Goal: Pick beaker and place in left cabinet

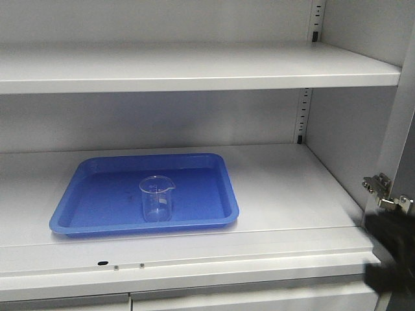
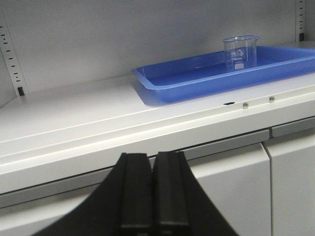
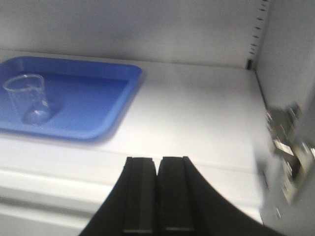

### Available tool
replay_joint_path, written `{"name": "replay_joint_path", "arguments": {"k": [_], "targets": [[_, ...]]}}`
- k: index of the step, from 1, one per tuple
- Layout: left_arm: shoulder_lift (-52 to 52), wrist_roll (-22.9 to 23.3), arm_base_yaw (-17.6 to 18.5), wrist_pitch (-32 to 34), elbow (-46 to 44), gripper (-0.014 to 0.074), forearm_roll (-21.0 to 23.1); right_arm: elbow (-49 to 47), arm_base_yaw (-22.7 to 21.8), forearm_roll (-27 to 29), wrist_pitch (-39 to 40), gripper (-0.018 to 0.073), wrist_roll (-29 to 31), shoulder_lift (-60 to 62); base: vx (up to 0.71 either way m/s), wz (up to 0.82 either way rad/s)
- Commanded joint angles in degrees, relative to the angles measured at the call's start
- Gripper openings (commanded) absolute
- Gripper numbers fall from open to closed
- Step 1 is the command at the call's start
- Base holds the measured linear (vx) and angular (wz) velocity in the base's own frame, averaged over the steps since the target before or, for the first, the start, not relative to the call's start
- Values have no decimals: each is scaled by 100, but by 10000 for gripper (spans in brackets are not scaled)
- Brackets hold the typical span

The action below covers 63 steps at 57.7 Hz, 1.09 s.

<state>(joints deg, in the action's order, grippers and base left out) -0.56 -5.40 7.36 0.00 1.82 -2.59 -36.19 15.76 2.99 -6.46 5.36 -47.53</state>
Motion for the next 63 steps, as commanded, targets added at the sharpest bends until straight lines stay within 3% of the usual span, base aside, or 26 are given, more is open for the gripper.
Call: {"name": "replay_joint_path", "arguments": {"k": [1,13,41,46,63], "targets": [[-106,15,3,428,90,1,18,503,-128,-23,706,-6,-46,687,0,0],[-106,15,3,428,90,1,18,1992,-489,-23,706,-6,-46,2022,0,0],[-106,15,3,428,90,1,18,3841,-499,-48,646,-6,-14,4777,0,0],[-106,15,3,428,90,1,18,3819,-563,-184,99,-6,-14,4901,0,0],[-106,15,3,428,90,1,18,3828,-1160,-299,166,-6,-20,4906,0,0]]}}
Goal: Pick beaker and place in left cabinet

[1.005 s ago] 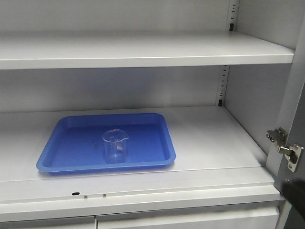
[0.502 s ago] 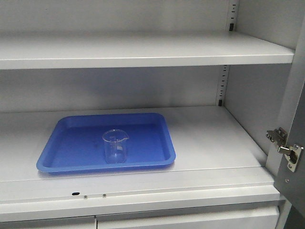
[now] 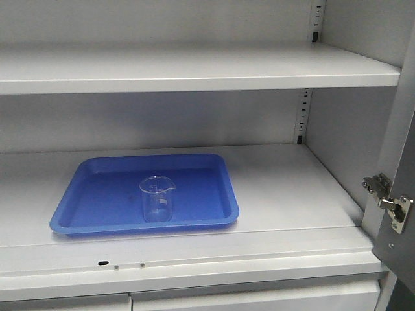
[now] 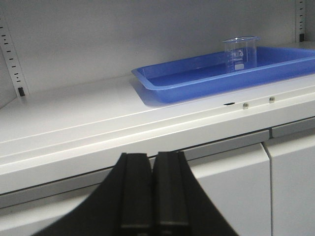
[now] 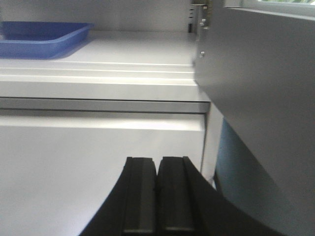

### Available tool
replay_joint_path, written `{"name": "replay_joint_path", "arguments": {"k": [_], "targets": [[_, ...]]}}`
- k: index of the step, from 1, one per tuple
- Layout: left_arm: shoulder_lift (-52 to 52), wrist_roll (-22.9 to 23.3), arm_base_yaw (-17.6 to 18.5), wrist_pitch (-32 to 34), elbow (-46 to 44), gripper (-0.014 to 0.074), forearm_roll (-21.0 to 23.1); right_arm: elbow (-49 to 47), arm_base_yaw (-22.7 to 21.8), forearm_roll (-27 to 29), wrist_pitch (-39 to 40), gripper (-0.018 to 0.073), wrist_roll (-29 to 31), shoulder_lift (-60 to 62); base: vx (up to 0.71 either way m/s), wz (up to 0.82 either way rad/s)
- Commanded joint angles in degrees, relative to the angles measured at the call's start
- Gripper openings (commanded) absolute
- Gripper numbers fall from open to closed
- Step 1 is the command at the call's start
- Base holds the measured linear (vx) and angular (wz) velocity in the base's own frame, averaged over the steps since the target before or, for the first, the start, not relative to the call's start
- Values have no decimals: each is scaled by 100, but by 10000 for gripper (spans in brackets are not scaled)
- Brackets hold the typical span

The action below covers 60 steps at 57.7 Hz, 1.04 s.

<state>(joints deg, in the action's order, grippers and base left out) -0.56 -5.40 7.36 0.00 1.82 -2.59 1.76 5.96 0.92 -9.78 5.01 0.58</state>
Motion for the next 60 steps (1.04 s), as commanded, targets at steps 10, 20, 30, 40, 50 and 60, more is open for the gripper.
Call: {"name": "replay_joint_path", "arguments": {"k": [10,20,30,40,50,60], "targets": [[-106,15,3,428,90,1,18,32,-182,-92,458,-6,20,95,0,0],[-106,15,3,428,90,1,18,32,-181,-92,458,-6,20,84,0,0],[-106,15,3,428,90,1,18,32,-181,-92,458,-6,20,84,0,0],[-106,15,3,428,90,1,18,32,-181,-92,458,-6,20,84,0,0],[-106,15,3,428,90,1,18,32,-181,-92,458,-6,20,84,0,0],[-106,15,3,428,90,1,18,32,-181,-92,458,-6,20,84,0,0]]}}
